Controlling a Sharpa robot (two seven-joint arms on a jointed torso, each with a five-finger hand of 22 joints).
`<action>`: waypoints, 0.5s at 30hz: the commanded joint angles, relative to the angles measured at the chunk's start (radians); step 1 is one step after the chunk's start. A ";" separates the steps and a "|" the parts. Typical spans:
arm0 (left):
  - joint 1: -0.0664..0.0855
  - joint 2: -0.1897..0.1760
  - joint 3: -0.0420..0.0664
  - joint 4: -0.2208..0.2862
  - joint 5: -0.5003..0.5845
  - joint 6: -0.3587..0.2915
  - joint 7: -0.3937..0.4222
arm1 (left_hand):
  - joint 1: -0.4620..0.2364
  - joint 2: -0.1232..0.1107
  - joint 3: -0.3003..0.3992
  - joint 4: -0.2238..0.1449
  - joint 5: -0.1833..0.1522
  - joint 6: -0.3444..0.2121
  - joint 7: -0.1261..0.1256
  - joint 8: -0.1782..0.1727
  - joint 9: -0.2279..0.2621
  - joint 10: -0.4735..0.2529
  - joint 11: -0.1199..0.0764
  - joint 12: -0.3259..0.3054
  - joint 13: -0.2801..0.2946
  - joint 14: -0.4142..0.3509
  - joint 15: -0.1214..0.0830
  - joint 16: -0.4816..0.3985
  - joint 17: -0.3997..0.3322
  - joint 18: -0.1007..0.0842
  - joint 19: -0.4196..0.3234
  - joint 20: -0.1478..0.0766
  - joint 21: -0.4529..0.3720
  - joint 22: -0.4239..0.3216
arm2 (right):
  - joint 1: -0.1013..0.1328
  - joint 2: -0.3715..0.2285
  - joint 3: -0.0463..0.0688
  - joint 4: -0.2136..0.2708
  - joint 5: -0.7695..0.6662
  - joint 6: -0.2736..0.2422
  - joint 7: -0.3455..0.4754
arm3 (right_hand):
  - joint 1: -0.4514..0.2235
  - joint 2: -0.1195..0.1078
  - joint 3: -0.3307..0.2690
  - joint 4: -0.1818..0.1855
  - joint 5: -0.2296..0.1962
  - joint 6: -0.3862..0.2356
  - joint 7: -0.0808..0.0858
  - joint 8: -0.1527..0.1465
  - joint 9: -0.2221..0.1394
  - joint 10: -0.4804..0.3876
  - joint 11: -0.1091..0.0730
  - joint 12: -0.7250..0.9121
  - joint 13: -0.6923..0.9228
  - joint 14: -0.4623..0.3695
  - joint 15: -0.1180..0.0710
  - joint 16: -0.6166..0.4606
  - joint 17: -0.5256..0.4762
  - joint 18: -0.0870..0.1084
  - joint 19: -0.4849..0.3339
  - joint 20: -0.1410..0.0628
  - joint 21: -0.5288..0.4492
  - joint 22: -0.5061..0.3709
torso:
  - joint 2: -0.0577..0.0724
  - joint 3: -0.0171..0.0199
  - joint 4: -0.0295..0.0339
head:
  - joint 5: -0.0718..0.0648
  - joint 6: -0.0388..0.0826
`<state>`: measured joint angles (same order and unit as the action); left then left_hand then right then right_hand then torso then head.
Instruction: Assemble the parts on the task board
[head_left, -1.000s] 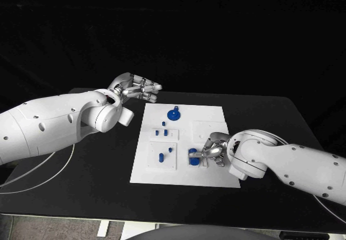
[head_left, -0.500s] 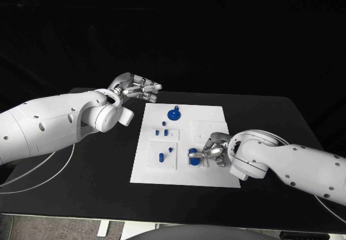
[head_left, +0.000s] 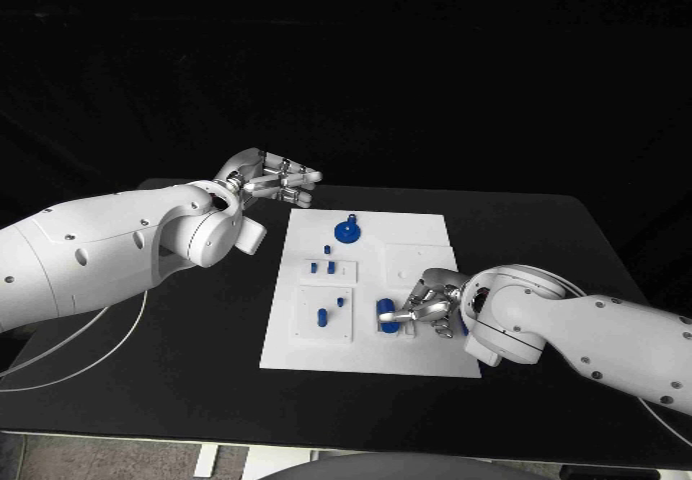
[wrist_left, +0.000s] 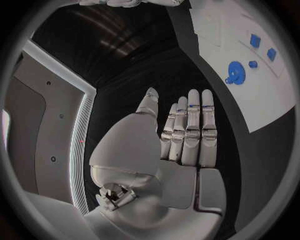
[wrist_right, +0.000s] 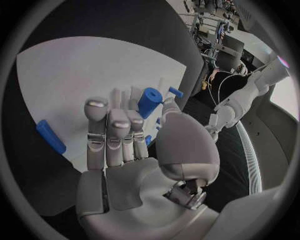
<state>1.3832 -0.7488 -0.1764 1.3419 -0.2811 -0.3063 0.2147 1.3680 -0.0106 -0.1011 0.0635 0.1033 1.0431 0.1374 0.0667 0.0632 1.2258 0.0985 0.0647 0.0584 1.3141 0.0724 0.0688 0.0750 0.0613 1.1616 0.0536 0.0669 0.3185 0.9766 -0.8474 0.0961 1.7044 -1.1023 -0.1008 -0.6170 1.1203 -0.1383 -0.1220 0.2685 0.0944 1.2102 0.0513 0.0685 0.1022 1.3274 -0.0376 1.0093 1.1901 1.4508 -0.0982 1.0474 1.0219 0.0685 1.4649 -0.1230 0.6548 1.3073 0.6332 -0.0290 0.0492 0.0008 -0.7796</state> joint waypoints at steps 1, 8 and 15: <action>0.001 0.000 0.001 0.002 0.006 0.011 0.003 | -0.011 -0.002 0.001 0.004 -0.005 -0.006 -0.003 0.000 0.002 -0.009 0.000 0.001 0.001 -0.006 0.000 -0.004 0.001 -0.005 0.007 0.001 0.007 -0.001 | -0.002 -0.011 0.002 0.008 -0.008 -0.013 0.064 | 0.006 -0.008 -0.002 0.008 -0.008 -0.007 -0.002 -0.004 0.001 -0.002 0.001 0.004 -0.001 0.000 0.000 0.003 -0.001 0.008 0.053 0.004 0.004 0.063 | 0.000 -0.0009 -0.0012 | 0.000 0.001; 0.001 0.001 0.001 0.002 0.006 0.014 0.001 | -0.014 -0.001 0.002 0.006 -0.004 -0.006 -0.003 0.000 0.002 -0.009 0.000 0.001 0.001 -0.006 0.000 -0.004 0.001 -0.005 0.008 0.001 0.007 -0.005 | -0.002 -0.026 0.008 0.018 -0.010 -0.005 0.082 | 0.011 -0.018 -0.007 0.015 -0.012 -0.009 -0.001 -0.004 0.003 -0.004 0.002 0.006 -0.004 0.000 0.001 0.004 -0.003 0.008 0.053 0.004 0.009 0.065 | 0.000 -0.0015 0.0002 | -0.003 0.002; 0.001 -0.001 0.001 0.002 0.006 0.016 -0.001 | -0.014 -0.001 0.002 0.006 -0.004 -0.006 -0.003 0.000 0.002 -0.009 0.000 0.001 0.001 -0.006 0.000 -0.004 0.001 -0.005 0.008 0.001 0.007 -0.005 | -0.002 -0.042 0.014 0.025 -0.010 0.030 0.090 | 0.043 -0.013 -0.006 -0.003 -0.009 -0.008 -0.002 -0.004 0.003 -0.004 0.002 0.008 -0.004 0.000 0.001 0.006 -0.003 0.008 0.053 0.004 0.012 0.066 | 0.000 -0.0017 0.0003 | -0.004 0.001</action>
<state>1.3832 -0.7501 -0.1765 1.3419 -0.2811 -0.3041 0.2116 1.3629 -0.0158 -0.1011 0.0635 0.1033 1.0432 0.1374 0.0667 0.0632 1.2258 0.0985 0.0647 0.0584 1.3142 0.0722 0.0688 0.0750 0.0614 1.1615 0.0536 0.0712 0.3139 0.9757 -0.8872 0.1091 1.7267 -1.1044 -0.1031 -0.5536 1.1540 -0.1524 -0.1291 0.2718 0.0891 1.2062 0.0486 0.0686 0.1042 1.3274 -0.0376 1.0142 1.1871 1.4507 -0.0981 1.0474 1.0192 0.0685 1.4649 -0.1230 0.6600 1.3073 0.6328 -0.0304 0.0490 -0.0028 -0.7783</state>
